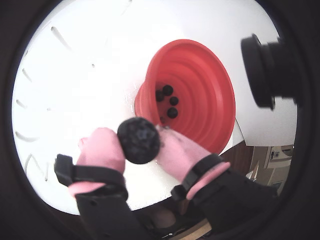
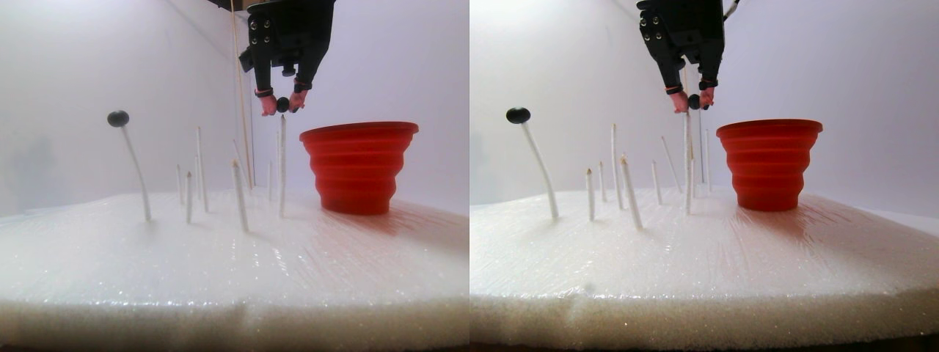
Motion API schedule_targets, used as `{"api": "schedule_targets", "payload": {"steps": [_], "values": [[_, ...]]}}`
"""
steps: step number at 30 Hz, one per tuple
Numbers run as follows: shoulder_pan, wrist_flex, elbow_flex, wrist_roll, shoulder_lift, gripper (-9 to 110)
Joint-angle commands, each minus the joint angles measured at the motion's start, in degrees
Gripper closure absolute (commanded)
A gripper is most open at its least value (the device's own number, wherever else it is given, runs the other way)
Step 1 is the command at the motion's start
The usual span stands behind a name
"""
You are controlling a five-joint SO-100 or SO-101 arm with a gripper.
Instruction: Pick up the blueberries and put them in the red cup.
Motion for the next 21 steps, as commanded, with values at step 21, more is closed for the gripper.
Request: {"api": "schedule_targets", "payload": {"steps": [21], "values": [[9.2, -0.3, -7.6, -4.1, 0.4, 90]]}}
